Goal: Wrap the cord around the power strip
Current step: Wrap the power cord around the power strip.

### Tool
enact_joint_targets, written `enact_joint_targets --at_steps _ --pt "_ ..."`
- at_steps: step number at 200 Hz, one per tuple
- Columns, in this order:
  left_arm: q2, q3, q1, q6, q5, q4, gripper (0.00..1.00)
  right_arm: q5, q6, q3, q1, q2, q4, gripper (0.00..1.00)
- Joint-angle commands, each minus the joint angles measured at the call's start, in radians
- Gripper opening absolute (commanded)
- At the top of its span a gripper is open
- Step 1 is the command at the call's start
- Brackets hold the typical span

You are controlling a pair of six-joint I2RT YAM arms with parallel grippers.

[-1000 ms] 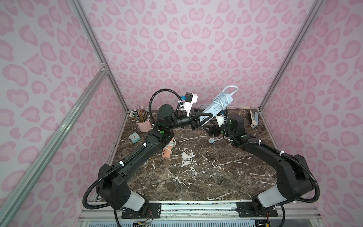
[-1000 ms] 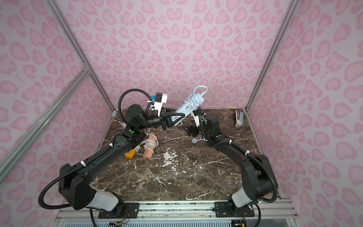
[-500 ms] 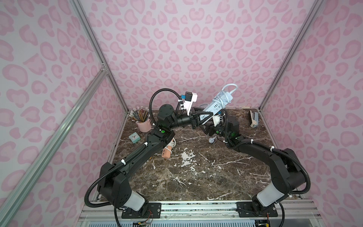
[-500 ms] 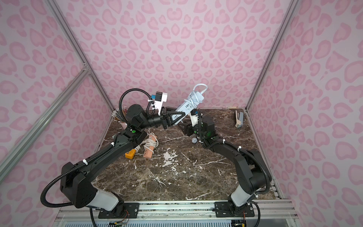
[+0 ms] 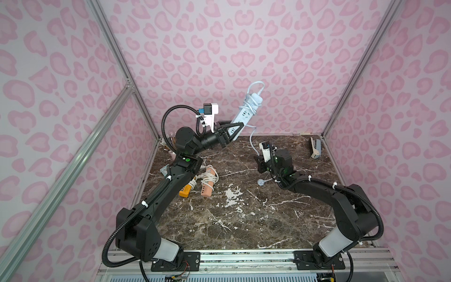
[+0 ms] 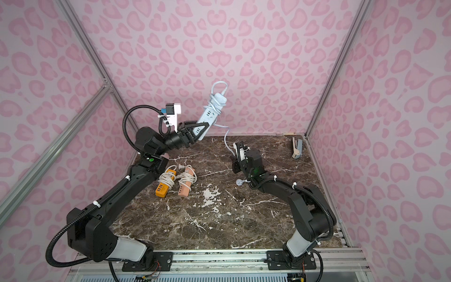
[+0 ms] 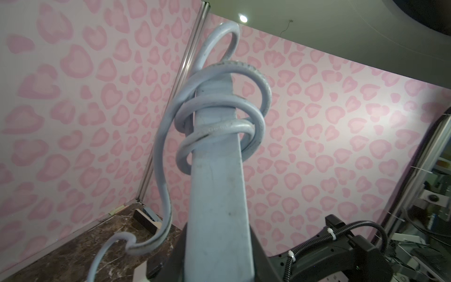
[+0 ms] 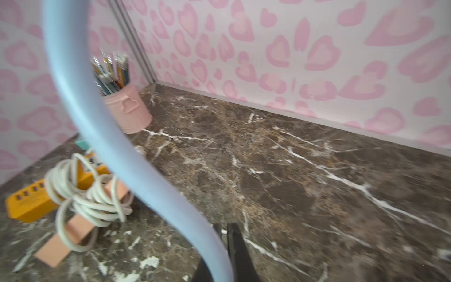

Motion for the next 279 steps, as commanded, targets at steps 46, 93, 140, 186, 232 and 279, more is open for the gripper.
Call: enact_joint_targets --at_steps 46,93,140,186,232,279 --pt "-0.008 0.029 0.166 0.11 -0.257 -0.08 0.03 0.503 -0.285 -0.145 0.073 -0.194 -0.152 0.0" --pt "0.11 0.158 0.154 0.456 -0.583 -0.475 0.03 0.571 -0.572 -0.152 0.218 -0.346 -0.078 0.0" --pt "0.323 0.287 0.088 0.766 -0.725 -0.701 0.03 0.426 -0.89 -0.079 0.308 -0.442 0.0 0.0" --pt "0.443 0.372 -0.024 0.947 -0.478 -0.96 0.03 0.327 -0.919 0.169 0.25 -0.369 -0.122 0.0" --pt "0.368 0.322 -0.116 1.096 -0.193 -1.151 0.03 0.286 -0.914 0.402 0.111 -0.223 -0.287 0.0" --pt "0.269 0.264 -0.168 1.164 0.039 -1.194 0.03 0.131 -0.83 0.606 -0.064 -0.088 -0.448 0.0"
